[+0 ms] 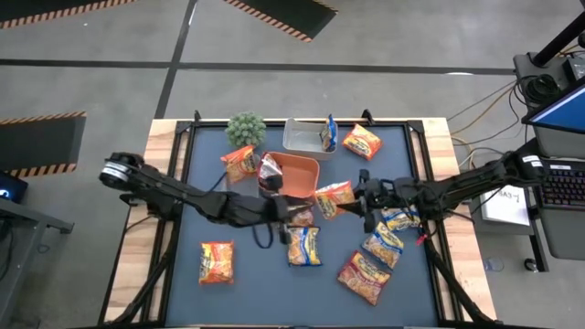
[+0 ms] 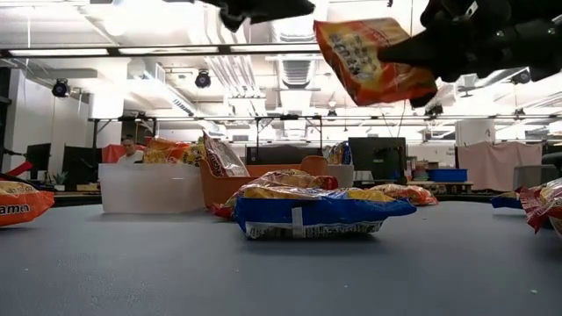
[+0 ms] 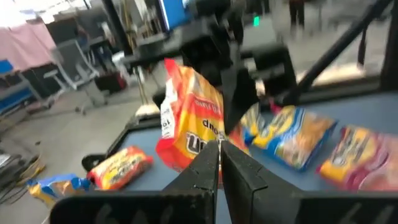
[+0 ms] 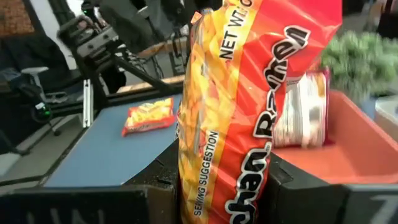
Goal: Sort Maruchan noodles
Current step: Put the orange noodle pack into the transparent bin
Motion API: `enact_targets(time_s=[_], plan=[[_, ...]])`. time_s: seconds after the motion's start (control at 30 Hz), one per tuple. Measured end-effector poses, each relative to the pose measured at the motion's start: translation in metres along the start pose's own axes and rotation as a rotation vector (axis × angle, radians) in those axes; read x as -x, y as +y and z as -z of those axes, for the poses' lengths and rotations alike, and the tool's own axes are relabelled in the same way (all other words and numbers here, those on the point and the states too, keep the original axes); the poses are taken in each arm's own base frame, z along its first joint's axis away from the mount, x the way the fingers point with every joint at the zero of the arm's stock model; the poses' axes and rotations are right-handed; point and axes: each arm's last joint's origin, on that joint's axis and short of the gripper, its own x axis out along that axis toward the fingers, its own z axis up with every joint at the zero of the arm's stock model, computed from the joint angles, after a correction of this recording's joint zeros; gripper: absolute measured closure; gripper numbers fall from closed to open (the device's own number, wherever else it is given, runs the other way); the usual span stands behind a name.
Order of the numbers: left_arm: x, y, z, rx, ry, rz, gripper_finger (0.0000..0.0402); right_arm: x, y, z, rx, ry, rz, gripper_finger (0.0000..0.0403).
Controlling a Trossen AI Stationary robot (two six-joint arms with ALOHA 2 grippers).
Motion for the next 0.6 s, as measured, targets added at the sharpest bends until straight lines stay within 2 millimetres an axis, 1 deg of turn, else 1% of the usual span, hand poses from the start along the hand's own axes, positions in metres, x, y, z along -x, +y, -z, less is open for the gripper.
enact_targets(time_s=[0.17, 0.3, 0.43, 0.6], plan=[[0.018, 0.006, 0.014, 0.088, -0.148, -0.019, 0.0393, -0.01, 0.004, 0.006, 0.075, -0.03, -0.013, 0.0303], [0.024, 0.007, 0.026, 0.152, -0.195, -0.019, 0.0364, -0.017, 0.004, 0.012, 0.098, -0.034, -0.014, 0.0303], [0.026, 0.007, 0.03, 0.193, -0.205, -0.015, 0.0307, -0.024, 0.004, 0.016, 0.12, -0.03, -0.011, 0.0303], [0.025, 0.007, 0.032, 0.198, -0.199, -0.013, 0.0218, -0.036, 0.006, 0.013, 0.18, -0.03, -0.011, 0.0303]])
